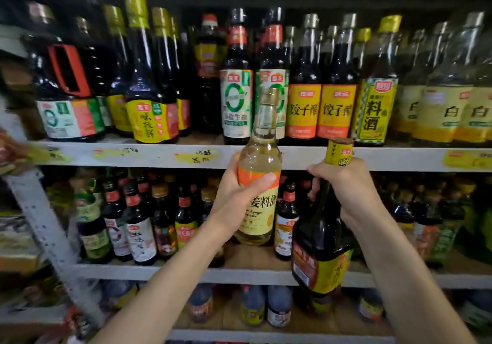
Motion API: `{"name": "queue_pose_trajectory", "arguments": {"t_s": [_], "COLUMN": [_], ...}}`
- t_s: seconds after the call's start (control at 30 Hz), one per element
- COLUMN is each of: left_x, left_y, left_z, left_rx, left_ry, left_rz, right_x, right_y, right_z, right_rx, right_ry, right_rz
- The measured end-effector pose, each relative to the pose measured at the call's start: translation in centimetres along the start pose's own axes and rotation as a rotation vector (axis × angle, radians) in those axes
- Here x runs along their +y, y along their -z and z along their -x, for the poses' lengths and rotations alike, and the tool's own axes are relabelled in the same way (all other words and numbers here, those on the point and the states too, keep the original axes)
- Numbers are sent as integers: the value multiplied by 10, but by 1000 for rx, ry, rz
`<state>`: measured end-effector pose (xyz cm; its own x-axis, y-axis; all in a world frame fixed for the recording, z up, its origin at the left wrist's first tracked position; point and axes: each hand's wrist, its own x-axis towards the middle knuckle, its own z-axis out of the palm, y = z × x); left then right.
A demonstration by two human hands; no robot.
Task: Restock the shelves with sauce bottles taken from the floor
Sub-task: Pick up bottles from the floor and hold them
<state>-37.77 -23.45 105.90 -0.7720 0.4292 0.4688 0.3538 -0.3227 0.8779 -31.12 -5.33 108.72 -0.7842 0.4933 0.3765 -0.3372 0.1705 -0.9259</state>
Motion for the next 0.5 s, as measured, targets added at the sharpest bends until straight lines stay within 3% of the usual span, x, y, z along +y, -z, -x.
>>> {"name": "queue_pose_trajectory", "arguments": {"t_s": [0.5], "left_x": [90], "left_y": [155], "left_z": [68], "left_rx": [378], "left_ry": [-74], "left_rz": [-133], "right_x": [-69], "right_y": [-182], "right_z": [48], "right_rx": [-249], "right_ry": [-69], "right_rz": [-127]}}
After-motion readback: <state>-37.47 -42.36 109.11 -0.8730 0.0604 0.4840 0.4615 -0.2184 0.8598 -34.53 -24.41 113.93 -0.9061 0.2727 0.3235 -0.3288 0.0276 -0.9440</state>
